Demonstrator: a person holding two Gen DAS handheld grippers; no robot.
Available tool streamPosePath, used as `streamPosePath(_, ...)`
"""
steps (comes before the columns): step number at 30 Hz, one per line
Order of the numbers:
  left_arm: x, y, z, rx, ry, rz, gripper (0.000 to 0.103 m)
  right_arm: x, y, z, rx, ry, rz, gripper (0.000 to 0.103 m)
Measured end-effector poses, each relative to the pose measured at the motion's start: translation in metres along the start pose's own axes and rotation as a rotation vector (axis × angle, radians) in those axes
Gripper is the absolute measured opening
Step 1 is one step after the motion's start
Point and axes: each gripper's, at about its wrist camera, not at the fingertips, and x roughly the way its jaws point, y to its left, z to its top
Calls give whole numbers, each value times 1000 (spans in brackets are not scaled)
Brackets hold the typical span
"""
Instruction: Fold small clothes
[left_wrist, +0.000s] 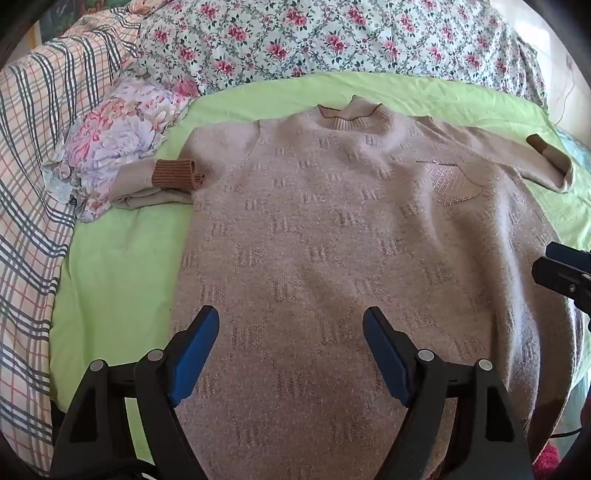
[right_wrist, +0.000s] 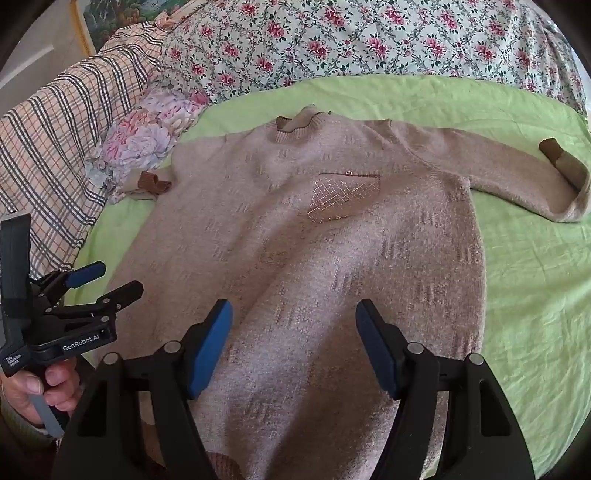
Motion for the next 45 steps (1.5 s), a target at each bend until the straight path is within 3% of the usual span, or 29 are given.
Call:
streamPosePath(19,15,2,15,22,-4,-54,81,8,1,9,35,48,33,71)
streamPosePath(21,17,3,20,22,-35,-60,81,11,-4,13,55,73,40,72)
streamPosePath(27,31,20,45,17,-26,-105,81,19,-19,34,59,71,33,75)
streamPosePath(32,55,39,91,42,-47,-80,81,34,-45,70,55,57,28,76)
streamPosePath(41,136,69,205,106,-71,-131,81,88,-107,154,8,44,-51,75)
streamPosePath(45,186,76,252,131,-46,-163,81,120,-133,189,-10,51,-77,75)
